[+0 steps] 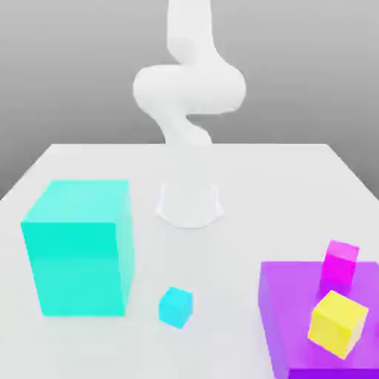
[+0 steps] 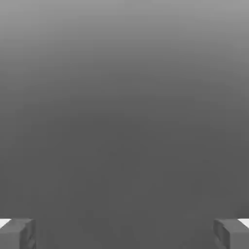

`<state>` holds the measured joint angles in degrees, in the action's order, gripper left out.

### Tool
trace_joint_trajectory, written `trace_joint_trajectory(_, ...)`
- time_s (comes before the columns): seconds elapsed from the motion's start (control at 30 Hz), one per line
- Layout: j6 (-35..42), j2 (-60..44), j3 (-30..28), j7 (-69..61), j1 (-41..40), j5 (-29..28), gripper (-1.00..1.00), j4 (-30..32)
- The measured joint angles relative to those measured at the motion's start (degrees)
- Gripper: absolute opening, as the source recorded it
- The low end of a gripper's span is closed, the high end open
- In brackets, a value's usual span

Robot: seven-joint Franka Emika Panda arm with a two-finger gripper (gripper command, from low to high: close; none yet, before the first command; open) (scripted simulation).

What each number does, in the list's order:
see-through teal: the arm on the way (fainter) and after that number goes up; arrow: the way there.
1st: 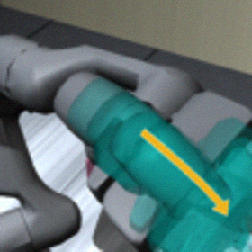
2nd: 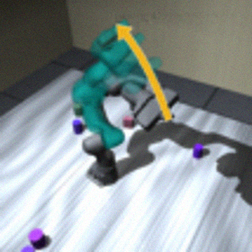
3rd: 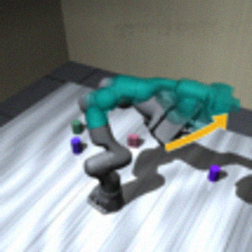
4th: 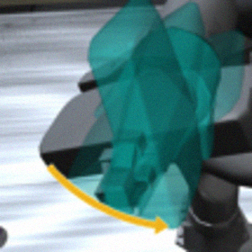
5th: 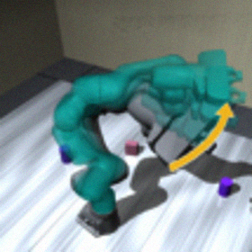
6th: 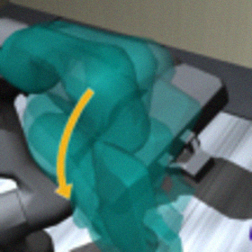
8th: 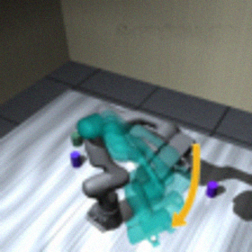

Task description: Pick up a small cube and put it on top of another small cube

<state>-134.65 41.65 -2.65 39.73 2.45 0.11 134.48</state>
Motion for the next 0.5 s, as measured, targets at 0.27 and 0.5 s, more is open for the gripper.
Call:
trace_joint_trajectory(0.27,-9.24,-13.56,-8.47,-20.17,7.62,0.78,0.0,8.72)
trace_joint_trajectory(0.5,-17.16,-25.31,-14.3,-38.18,12.73,2.48,0.0,16.2)
